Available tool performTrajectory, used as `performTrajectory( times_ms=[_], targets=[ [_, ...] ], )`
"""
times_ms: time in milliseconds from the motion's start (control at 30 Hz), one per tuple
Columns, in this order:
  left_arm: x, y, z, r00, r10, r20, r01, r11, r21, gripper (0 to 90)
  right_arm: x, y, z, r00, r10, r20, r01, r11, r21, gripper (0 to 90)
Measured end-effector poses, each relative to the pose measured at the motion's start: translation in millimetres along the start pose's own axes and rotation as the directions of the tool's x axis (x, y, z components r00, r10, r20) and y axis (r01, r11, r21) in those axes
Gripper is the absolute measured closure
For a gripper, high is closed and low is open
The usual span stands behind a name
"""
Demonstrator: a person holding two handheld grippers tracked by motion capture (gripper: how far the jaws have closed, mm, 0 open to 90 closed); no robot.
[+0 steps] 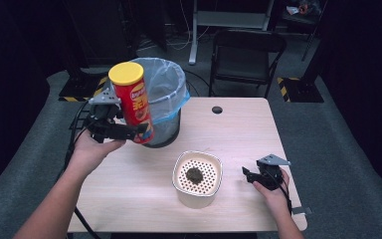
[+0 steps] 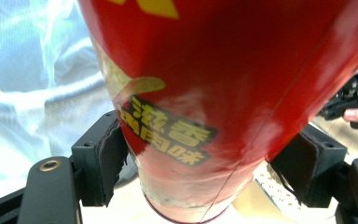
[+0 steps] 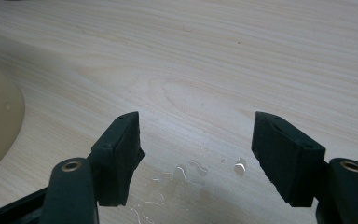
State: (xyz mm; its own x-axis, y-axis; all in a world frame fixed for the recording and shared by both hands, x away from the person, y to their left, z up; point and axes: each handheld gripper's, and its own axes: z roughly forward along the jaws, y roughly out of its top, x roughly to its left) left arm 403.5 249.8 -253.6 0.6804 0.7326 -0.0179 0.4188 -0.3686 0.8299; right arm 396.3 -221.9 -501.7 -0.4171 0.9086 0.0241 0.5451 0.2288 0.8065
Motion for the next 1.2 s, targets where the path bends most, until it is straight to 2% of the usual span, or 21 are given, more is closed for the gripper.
performTrajectory(
  times_ms=[200,233,267,400,567,700,900,967,1000,1200],
  targets=[
    [7.2,25.4,1.5,0.9999,0.001,-0.014,-0.001,0.9997,-0.026,23.5,-0.8,-0.1,-0.6,1.0000,-0.002,-0.005,0.002,1.000,0.000,32.2],
    [9.0,29.4,1.8,0.9998,0.004,-0.017,-0.005,0.9996,-0.026,23.5,-2.0,0.0,-0.6,0.9999,-0.016,-0.001,0.016,1.000,0.000,32.3],
    [10.6,33.2,2.2,0.9998,0.001,-0.020,-0.001,0.9996,-0.028,23.5,-1.2,-0.2,-0.6,1.0000,0.000,-0.005,0.000,1.000,0.001,32.2],
    [17.5,46.4,4.4,0.9993,-0.010,-0.037,0.009,0.9995,-0.031,23.5,-1.9,-0.4,0.0,1.0000,-0.006,-0.007,0.006,1.000,0.003,32.2],
    [27.3,60.8,7.8,0.9976,-0.041,-0.056,0.039,0.9981,-0.047,23.5,-0.6,0.3,-0.6,0.9999,-0.009,-0.012,0.009,1.000,0.000,32.2],
    [35.0,70.7,14.4,0.9926,-0.069,-0.100,0.064,0.9965,-0.054,23.5,0.5,0.9,-0.8,0.9999,-0.002,-0.012,0.002,1.000,0.003,32.4],
    [45.5,82.5,27.2,0.9855,-0.119,-0.121,0.109,0.9905,-0.084,23.5,2.0,1.1,-0.2,0.9999,-0.009,-0.015,0.009,1.000,0.005,32.4],
    [49.3,84.3,34.8,0.9826,-0.133,-0.130,0.123,0.9890,-0.083,23.5,1.1,1.0,-0.1,0.9996,-0.024,-0.015,0.024,1.000,0.008,32.6],
    [51.0,84.7,38.8,0.9800,-0.147,-0.134,0.137,0.9868,-0.086,23.5,1.2,1.0,-0.2,0.9998,-0.016,-0.015,0.016,1.000,0.013,32.8],
    [60.8,89.8,54.3,0.9755,-0.145,-0.165,0.137,0.9888,-0.061,23.4,-1.4,1.2,0.0,0.9998,-0.011,-0.017,0.011,1.000,0.010,32.9]
  ],
)
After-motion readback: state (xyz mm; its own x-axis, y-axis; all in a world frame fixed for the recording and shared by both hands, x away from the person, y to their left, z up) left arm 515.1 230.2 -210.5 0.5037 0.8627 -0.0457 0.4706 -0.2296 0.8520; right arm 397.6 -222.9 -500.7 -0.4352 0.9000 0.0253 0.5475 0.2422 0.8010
